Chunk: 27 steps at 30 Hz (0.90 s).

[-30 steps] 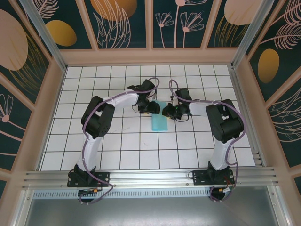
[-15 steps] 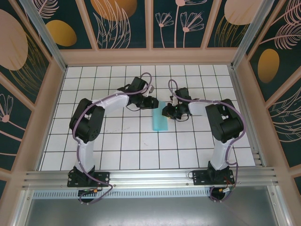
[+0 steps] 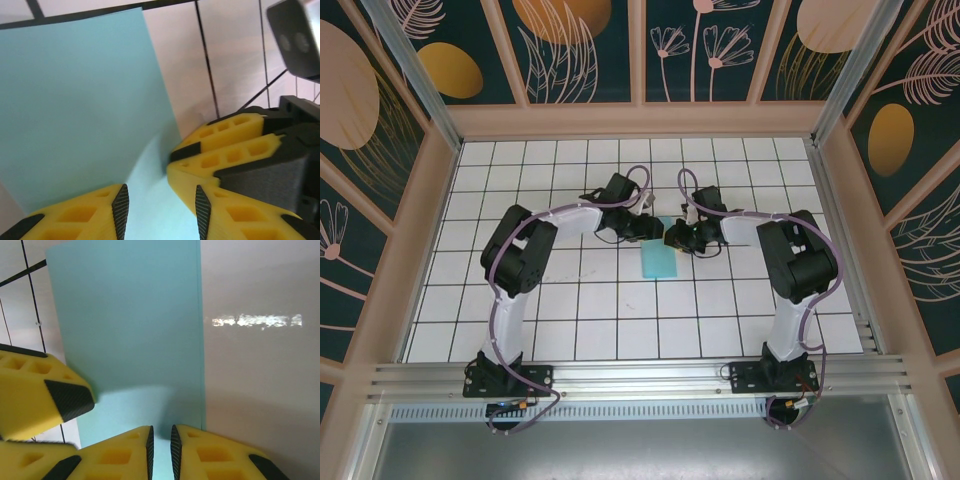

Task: Fold a paper plane with a square sheet of paper (fold left side to right side)
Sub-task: First fold the square sheet of paper in half at the center of the table.

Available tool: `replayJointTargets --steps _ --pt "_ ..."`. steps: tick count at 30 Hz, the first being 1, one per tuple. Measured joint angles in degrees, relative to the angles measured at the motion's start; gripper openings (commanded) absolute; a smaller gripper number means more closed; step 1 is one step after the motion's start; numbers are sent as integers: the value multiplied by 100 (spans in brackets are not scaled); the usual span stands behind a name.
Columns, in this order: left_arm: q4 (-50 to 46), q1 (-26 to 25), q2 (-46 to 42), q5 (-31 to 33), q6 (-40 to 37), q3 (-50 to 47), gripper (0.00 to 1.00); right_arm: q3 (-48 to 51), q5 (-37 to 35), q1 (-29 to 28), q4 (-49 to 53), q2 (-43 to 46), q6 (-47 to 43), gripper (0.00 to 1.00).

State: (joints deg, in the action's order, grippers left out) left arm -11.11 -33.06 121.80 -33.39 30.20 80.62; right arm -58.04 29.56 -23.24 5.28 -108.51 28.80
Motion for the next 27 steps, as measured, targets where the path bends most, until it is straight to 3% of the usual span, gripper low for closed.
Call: replayJointTargets --steps 18,27 --pt "271 33 -98 243 -190 -391 47 -11 -15 -2 20 -2 -4 22" --pt "133 422 -431 286 -234 -743 49 -11 -17 -7 20 -2 -7 22"
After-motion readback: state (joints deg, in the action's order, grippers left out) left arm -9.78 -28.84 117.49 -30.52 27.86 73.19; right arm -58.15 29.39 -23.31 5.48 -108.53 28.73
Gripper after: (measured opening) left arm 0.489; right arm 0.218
